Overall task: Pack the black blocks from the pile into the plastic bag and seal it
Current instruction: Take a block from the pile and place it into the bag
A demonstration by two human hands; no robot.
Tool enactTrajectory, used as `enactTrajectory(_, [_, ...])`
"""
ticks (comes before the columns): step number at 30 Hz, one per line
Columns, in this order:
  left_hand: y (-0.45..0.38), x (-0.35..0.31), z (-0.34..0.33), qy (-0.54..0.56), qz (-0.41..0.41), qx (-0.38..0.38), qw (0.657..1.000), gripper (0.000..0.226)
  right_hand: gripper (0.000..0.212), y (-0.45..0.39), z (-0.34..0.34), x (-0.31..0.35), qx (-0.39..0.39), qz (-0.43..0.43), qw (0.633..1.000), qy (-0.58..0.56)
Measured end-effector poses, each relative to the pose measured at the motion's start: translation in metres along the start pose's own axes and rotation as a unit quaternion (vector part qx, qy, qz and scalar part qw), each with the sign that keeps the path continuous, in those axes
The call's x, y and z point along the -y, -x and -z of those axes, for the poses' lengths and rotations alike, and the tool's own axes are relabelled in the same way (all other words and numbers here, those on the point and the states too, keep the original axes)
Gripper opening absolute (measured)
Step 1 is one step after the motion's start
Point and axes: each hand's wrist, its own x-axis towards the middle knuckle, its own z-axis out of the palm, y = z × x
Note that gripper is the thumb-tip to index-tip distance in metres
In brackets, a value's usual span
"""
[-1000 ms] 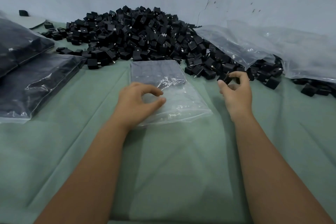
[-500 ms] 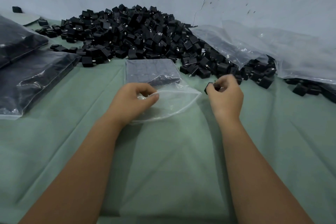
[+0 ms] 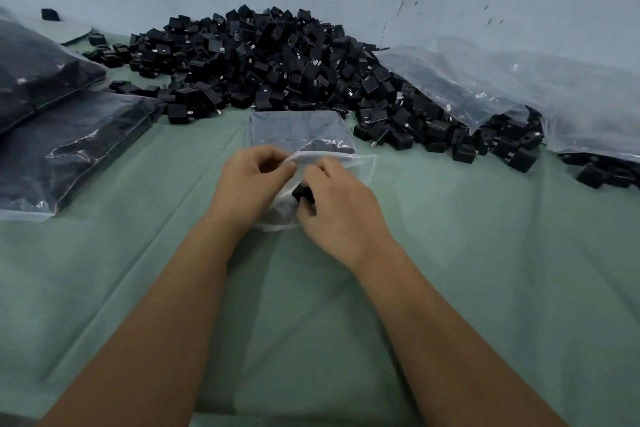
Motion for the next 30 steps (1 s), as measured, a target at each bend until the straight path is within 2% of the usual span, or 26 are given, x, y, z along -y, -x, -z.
enactTrajectory(3, [0.003, -0.005, 0.000, 0.060, -0.041, 0.038, 0.997, 0.009, 0.028, -0.002, 0.000, -0.004, 0.023, -0.032, 0.997, 0.069])
enactTrajectory(5, [0.005, -0.009, 0.003, 0.121, -0.073, 0.066, 0.988, 0.008, 0.024, -0.003, 0.001, -0.005, 0.015, -0.055, 0.996, 0.065])
enactTrajectory(6, [0.005, -0.010, 0.005, 0.140, -0.081, 0.057, 0.985, 0.014, 0.021, -0.003, 0.001, -0.004, 0.014, -0.061, 0.996, 0.058])
enactTrajectory(9, [-0.002, -0.005, 0.009, 0.147, -0.039, -0.057, 0.987, 0.032, 0.020, -0.001, 0.002, -0.003, 0.014, -0.088, 0.996, 0.018])
enactTrajectory(12, [-0.008, 0.006, 0.010, 0.086, 0.087, -0.189, 0.974, 0.024, 0.022, 0.000, 0.001, -0.001, 0.025, -0.105, 0.994, -0.024])
enactTrajectory(14, [-0.010, 0.015, 0.013, -0.006, 0.151, -0.212, 0.965, 0.017, 0.021, 0.001, 0.001, 0.000, 0.022, -0.109, 0.993, -0.038])
enactTrajectory(18, [-0.010, 0.017, 0.015, -0.083, 0.165, -0.179, 0.966, 0.014, 0.024, 0.000, 0.000, -0.001, 0.026, -0.106, 0.993, -0.032])
enactTrajectory(23, [-0.010, 0.013, 0.014, -0.115, 0.150, -0.153, 0.970, 0.016, 0.032, 0.000, -0.004, -0.005, 0.126, -0.078, 0.989, -0.013])
enactTrajectory(26, [-0.010, 0.013, 0.013, -0.117, 0.143, -0.144, 0.972, 0.013, 0.028, 0.000, -0.007, -0.004, 0.170, -0.074, 0.983, 0.001])
enactTrajectory(28, [-0.009, 0.014, 0.012, -0.113, 0.142, -0.136, 0.974, 0.012, 0.049, -0.003, -0.009, -0.003, 0.199, -0.085, 0.976, -0.007])
enactTrajectory(30, [-0.009, 0.013, 0.012, -0.119, 0.141, -0.130, 0.974, 0.014, 0.057, -0.008, -0.011, -0.003, 0.208, -0.088, 0.974, -0.011])
